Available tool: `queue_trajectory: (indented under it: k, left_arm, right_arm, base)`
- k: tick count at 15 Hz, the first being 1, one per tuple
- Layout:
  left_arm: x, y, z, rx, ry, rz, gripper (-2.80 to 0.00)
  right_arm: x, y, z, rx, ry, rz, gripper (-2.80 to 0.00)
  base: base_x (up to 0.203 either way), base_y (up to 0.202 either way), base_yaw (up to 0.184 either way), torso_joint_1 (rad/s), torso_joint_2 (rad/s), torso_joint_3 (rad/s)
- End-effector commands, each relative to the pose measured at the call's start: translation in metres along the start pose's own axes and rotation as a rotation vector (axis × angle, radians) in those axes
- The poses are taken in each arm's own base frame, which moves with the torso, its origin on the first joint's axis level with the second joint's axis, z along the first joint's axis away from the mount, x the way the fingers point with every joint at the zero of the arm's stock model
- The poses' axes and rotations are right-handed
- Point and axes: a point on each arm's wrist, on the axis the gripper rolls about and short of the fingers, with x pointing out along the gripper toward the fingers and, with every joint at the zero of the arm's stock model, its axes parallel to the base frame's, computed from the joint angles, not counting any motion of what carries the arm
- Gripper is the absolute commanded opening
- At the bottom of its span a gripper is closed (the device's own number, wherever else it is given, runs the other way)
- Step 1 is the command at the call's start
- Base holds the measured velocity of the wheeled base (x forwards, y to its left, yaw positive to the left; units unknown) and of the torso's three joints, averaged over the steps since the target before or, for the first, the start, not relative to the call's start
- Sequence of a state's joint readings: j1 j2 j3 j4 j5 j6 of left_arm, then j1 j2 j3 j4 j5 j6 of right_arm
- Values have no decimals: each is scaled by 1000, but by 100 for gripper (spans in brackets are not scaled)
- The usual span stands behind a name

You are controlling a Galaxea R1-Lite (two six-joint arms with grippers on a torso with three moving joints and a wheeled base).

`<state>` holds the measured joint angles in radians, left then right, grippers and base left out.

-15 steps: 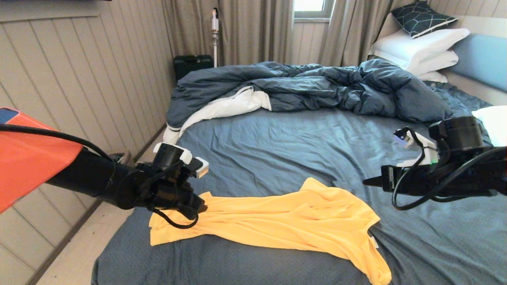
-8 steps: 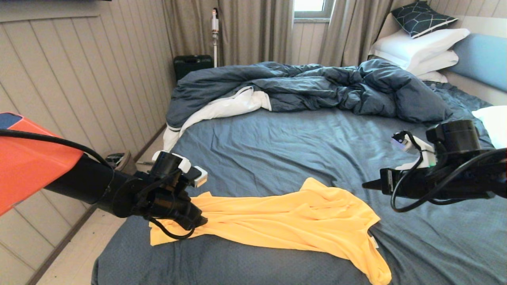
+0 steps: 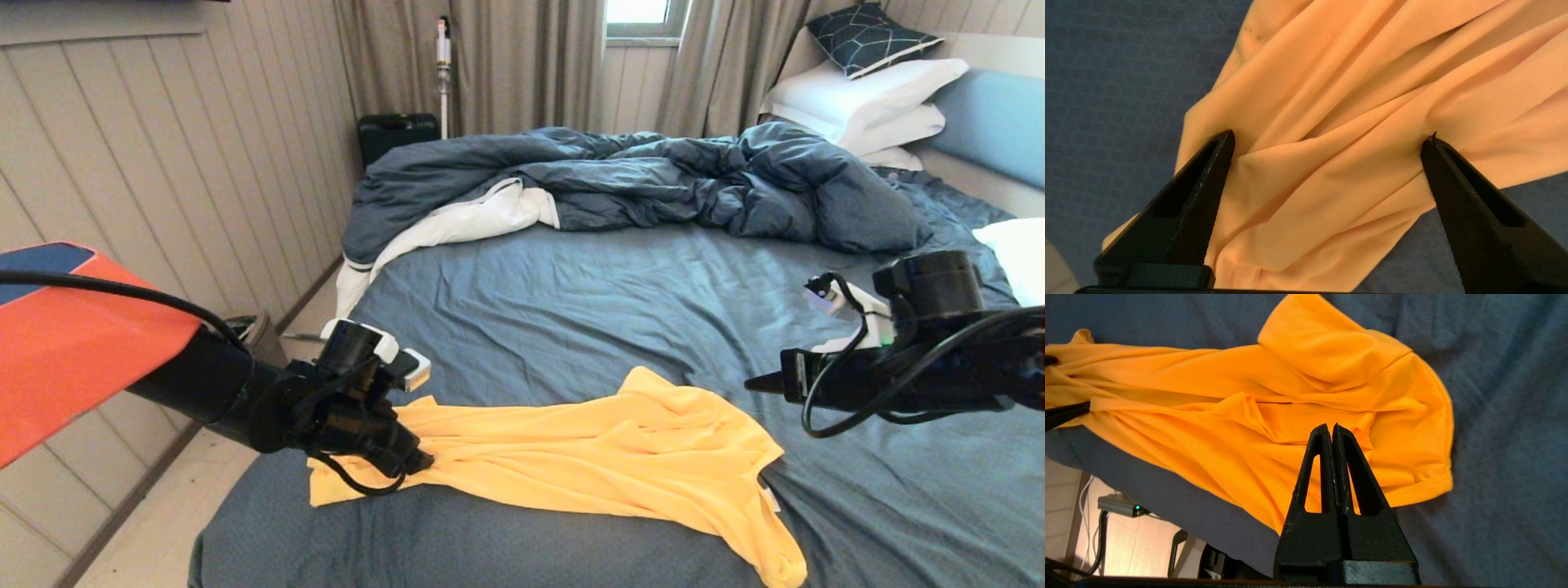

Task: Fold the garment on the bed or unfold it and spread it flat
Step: Unford the yellow T-shirt

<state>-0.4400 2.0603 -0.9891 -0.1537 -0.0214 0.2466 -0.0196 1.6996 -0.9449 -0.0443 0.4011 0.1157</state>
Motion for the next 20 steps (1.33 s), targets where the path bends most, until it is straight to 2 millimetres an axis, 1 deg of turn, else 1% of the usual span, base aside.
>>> queue_trajectory:
  k: [1,5,7,9,10,14,17,19,20]
  left_arm:
    - [6,-1,-3,2,7,-2,-280]
    - [-2,1,3,-2,-26,8,-280]
    - [-10,1,5,2,-44,13,-280]
    - [-19,2,11,5,-77,22,-280]
    - [-20,4,14,2,-86,26,-280]
    - [-20,4,11,-5,-79,24,-280]
    - [-22,1,2,8,-51,20,-280]
    - [-23,0,2,39,-50,28,-280]
    - [-23,0,2,54,-51,29,0]
  right_arm:
    - [-1,-3,1,6,-3,-4,-280]
    - [0,-3,0,8,1,-4,-280]
    - [0,-3,0,7,1,-5,-280]
    - [0,-3,0,7,2,-4,-280]
    - [1,-3,0,8,3,-6,-280]
    - [7,-7,-1,16,15,-12,-280]
    - [6,-8,-1,20,15,-14,-280]
    - [7,-9,-2,21,18,-14,-280]
    - [7,-9,-1,22,17,-15,-280]
  base:
    - [0,0,0,0,0,0]
    - [0,0,0,0,0,0]
    - [0,0,0,0,0,0]
    - [0,0,0,0,0,0]
    - [0,0,0,0,0,0]
    - [0,0,0,0,0,0]
    - [0,0,0,0,0,0]
    - [0,0,0,0,0,0]
    - [0,0,0,0,0,0]
